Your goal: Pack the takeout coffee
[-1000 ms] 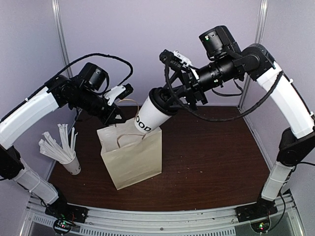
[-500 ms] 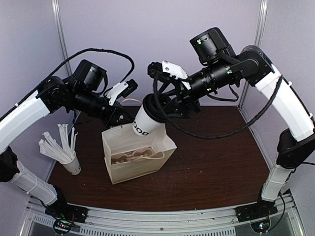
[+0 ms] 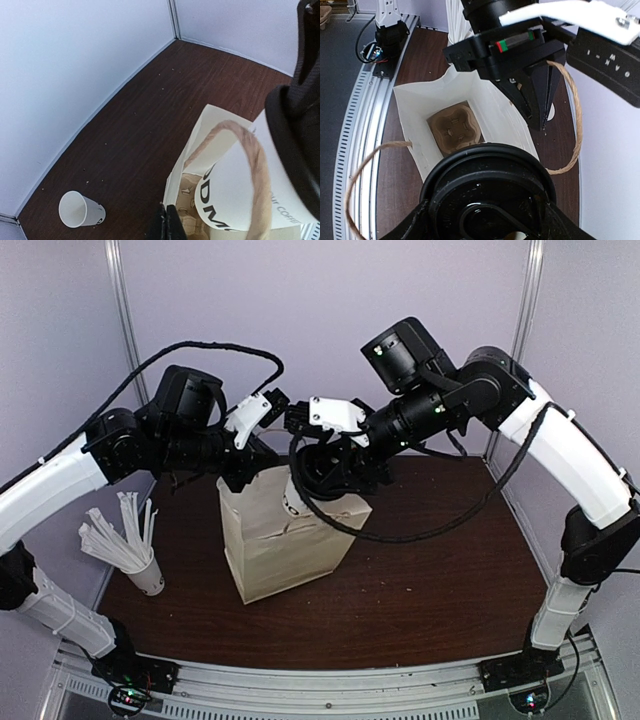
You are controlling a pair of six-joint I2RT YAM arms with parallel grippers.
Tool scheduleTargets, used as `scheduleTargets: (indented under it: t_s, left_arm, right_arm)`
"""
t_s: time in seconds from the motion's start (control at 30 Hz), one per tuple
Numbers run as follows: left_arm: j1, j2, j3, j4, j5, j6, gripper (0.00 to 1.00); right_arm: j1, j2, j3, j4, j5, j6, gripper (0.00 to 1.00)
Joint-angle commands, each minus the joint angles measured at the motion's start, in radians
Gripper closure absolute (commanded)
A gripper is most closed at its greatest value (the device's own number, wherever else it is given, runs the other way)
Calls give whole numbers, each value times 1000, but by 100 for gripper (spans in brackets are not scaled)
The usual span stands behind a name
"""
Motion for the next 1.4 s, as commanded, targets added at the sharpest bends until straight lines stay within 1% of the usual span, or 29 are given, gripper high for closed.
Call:
scheduleTargets:
  t_s: [0.0, 0.13, 0.3, 0.33, 0.4, 0.47, 0.6, 0.63, 0.67, 0.7, 0.8, 0.87, 0.93, 1.0, 1.1, 1.3, 1.37]
  left_arm:
    - [3, -48, -60, 193, -15, 73, 100]
    - [4, -66, -135, 249, 12, 41, 100]
    - [3, -82, -194, 282, 40, -11, 100]
    - [3, -85, -197, 283, 50, -12, 98]
    - [2, -91, -195, 275, 74, -47, 78]
    - [0, -103, -197, 265, 76, -65, 64]
    - [-3, -139, -205, 235, 158, -70, 44]
    - [-4, -151, -209, 220, 180, -67, 35]
    - [-4, -164, -214, 205, 202, -61, 29]
    - [-4, -181, -222, 193, 218, -59, 26]
    - [-5, -254, -261, 171, 233, -57, 20]
    - [-5, -301, -295, 168, 163, -86, 16]
    - [1, -329, -332, 173, 45, -115, 13]
    - [20, -321, -344, 142, -30, -144, 13]
    - [49, -286, -346, 89, -92, -155, 13]
    - [132, -248, -420, 137, -93, -189, 13]
    - [155, -242, -434, 155, -69, -193, 14]
  right_arm:
    - [5, -8, -60, 49, 101, -30, 36]
    - [5, -16, -120, 68, 104, -32, 37]
    - [17, -27, -179, 73, 89, -15, 37]
    - [24, -29, -186, 69, 92, -15, 37]
    - [42, -35, -204, 57, 100, -20, 36]
    - [65, -37, -223, 40, 113, -28, 36]
    - [120, -47, -267, 20, 155, -45, 37]
    - [128, -49, -273, 15, 167, -49, 37]
    - [135, -51, -277, 13, 179, -52, 37]
    - [140, -51, -282, 11, 189, -55, 37]
    - [149, -51, -292, 0, 209, -64, 37]
    - [156, -48, -291, -5, 243, -72, 37]
    - [165, -39, -281, -10, 281, -101, 37]
    - [172, -26, -276, 1, 331, -130, 37]
    - [180, -8, -280, 40, 389, -156, 37]
    - [184, 31, -278, 66, 376, -157, 38]
    - [190, 40, -263, 60, 365, -155, 38]
